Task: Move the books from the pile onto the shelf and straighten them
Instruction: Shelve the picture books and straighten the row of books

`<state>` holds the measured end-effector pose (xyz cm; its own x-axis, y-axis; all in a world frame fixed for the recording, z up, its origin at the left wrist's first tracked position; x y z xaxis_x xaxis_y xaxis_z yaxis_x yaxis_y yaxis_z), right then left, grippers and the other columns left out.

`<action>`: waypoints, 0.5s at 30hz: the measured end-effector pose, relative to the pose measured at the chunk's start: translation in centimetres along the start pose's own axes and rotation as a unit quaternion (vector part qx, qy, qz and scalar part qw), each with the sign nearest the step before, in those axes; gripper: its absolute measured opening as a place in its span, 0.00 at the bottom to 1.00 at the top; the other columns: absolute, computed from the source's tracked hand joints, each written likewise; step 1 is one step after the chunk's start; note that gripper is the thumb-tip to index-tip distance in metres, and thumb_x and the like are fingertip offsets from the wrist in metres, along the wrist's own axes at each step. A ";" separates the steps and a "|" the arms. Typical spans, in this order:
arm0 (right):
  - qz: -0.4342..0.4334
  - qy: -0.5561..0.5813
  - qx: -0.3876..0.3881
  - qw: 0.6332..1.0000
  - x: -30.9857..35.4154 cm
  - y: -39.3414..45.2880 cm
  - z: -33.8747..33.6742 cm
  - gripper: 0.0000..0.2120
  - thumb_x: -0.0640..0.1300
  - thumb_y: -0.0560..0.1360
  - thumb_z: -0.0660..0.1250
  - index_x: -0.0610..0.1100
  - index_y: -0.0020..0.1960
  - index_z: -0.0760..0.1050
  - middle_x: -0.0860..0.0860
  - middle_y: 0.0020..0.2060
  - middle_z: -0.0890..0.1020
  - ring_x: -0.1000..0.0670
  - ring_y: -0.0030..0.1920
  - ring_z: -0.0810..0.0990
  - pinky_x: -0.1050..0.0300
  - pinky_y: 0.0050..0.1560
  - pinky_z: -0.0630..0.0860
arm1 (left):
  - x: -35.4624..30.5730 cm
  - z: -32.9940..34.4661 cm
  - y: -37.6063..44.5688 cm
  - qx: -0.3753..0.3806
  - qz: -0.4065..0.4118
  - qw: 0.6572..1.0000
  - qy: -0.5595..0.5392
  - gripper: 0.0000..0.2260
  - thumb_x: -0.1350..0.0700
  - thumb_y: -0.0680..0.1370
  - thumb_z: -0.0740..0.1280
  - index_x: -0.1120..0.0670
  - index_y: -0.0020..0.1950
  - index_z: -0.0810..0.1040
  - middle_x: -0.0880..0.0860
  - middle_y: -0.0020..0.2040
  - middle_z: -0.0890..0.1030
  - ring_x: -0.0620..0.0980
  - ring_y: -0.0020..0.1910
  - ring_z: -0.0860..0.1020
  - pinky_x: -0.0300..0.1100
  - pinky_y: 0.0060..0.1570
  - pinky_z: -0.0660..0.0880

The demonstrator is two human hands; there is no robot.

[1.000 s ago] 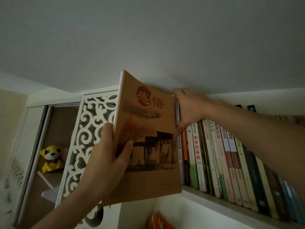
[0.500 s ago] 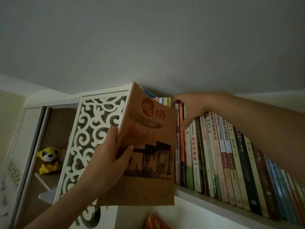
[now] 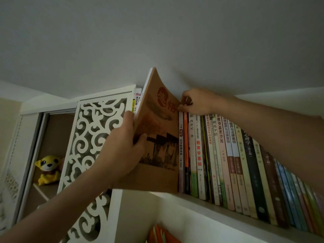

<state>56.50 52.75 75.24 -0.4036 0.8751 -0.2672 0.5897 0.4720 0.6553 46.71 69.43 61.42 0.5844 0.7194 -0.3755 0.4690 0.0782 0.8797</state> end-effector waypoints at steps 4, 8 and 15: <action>0.053 0.053 0.021 0.997 -0.9 -0.1 0.0 0.34 0.57 0.71 0.71 0.43 0.71 0.64 0.45 0.62 0.76 0.45 0.58 0.77 0.53 0.50 0.75 | -0.7 2.7 1.8 0.001 -0.005 1.000 -0.011 0.11 0.54 0.80 0.61 0.48 0.58 0.60 0.48 0.42 0.77 0.44 0.34 0.80 0.32 0.26 0.75; 0.035 0.061 0.071 0.995 -0.5 -0.2 0.4 0.41 0.53 0.70 0.73 0.51 0.76 0.54 0.45 0.70 0.69 0.44 0.65 0.74 0.50 0.60 0.73 | 0.1 7.2 1.2 -0.040 -0.044 0.998 -0.037 0.07 0.48 0.81 0.57 0.48 0.56 0.63 0.49 0.50 0.76 0.46 0.44 0.79 0.46 0.42 0.81; -0.017 0.071 0.121 0.990 0.9 -1.6 0.6 0.42 0.59 0.68 0.73 0.54 0.75 0.56 0.51 0.71 0.69 0.52 0.62 0.73 0.54 0.57 0.70 | 1.2 14.0 0.1 -0.066 -0.069 0.995 0.034 0.26 0.38 0.80 0.43 0.43 0.76 0.44 0.50 0.76 0.48 0.55 0.75 0.47 0.59 0.73 0.48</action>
<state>55.65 52.85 73.55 -0.5097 0.8427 -0.1735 0.7180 0.5277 0.4539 56.74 60.59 57.02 0.4731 0.7399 -0.4783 0.4474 0.2660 0.8539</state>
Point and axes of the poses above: each hand's wrist, its own y-axis towards the middle knuckle, its own z-axis out of the palm, x = y × z, the point moved 7 cm from there along y, towards the middle knuckle
